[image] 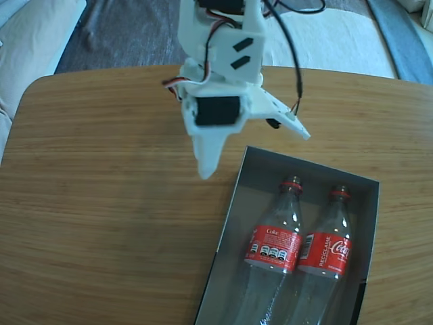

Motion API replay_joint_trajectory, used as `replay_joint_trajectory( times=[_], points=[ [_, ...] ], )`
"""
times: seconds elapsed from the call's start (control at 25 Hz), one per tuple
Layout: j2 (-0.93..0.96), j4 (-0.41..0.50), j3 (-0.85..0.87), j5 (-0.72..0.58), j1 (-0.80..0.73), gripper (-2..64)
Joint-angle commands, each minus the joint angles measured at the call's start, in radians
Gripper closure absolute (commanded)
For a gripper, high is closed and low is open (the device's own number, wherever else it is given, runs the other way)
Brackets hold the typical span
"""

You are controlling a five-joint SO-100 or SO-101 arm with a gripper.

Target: Grasp the bottles and put them in the box.

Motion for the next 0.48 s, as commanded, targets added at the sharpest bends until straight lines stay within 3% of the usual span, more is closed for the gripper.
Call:
replay_joint_trajectory(
  times=[0.0,0.28,0.44],
  points=[
    [0.074,-0.017,0.018,0.055,0.021,51.5],
    [0.216,-0.043,0.153,0.147,0.028,52.4],
    [0.288,-0.084,0.229,0.19,0.028,60.6]
  ],
)
